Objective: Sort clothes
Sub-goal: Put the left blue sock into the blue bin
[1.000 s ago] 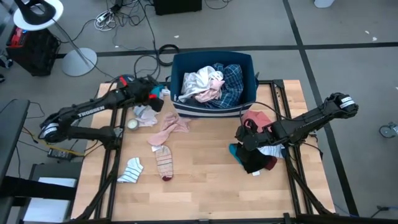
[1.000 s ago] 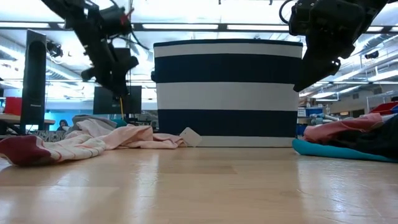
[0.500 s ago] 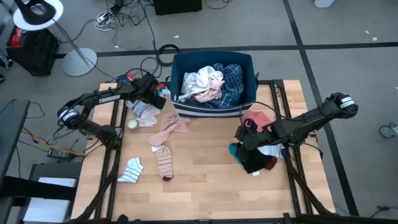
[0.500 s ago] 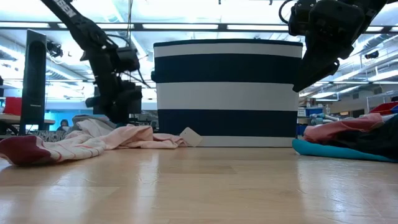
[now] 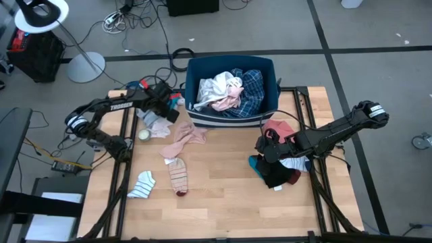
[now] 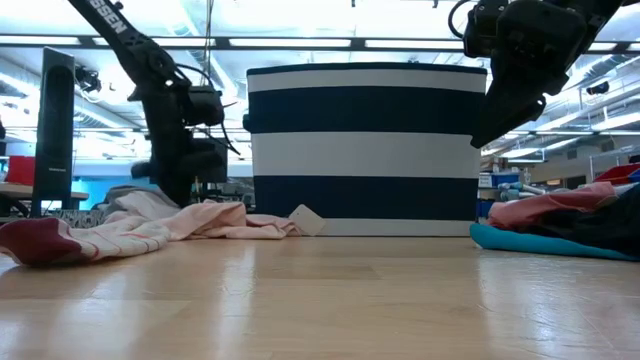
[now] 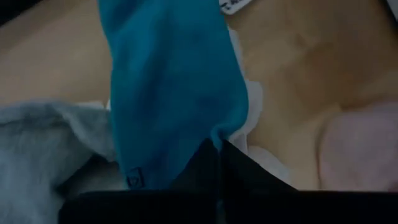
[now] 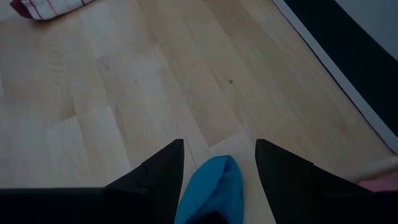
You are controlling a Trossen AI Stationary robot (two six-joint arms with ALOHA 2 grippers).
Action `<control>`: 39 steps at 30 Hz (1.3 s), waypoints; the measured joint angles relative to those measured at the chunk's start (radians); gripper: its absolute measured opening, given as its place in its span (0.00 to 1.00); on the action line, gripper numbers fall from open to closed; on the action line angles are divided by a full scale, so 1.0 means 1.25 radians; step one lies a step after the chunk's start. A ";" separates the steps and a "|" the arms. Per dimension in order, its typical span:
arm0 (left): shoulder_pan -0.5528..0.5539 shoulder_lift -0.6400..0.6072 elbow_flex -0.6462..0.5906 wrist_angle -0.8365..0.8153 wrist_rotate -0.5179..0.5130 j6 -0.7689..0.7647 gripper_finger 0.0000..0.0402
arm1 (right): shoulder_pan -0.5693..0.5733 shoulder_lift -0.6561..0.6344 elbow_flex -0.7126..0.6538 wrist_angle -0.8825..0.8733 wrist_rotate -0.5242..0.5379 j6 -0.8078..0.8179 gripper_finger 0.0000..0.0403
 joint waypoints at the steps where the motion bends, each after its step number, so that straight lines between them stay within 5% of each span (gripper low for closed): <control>1: -0.009 -0.010 0.001 -0.017 0.000 -0.003 0.01 | 0.000 0.000 0.000 0.000 0.000 0.000 0.49; 16: -0.174 -0.455 0.003 -0.138 -0.002 -0.175 0.00 | 0.000 0.000 0.000 0.009 0.000 0.001 0.49; 23: -0.182 -0.592 0.003 0.121 0.015 -0.196 0.00 | -0.014 0.000 0.000 0.023 0.001 0.000 0.49; 29: -0.182 -0.559 0.020 0.404 0.094 -0.202 0.00 | -0.031 0.000 0.000 0.039 0.001 -0.018 0.49; 39: -0.187 -0.279 0.312 0.291 0.150 -0.122 0.00 | -0.034 0.000 0.000 0.042 0.001 -0.043 0.49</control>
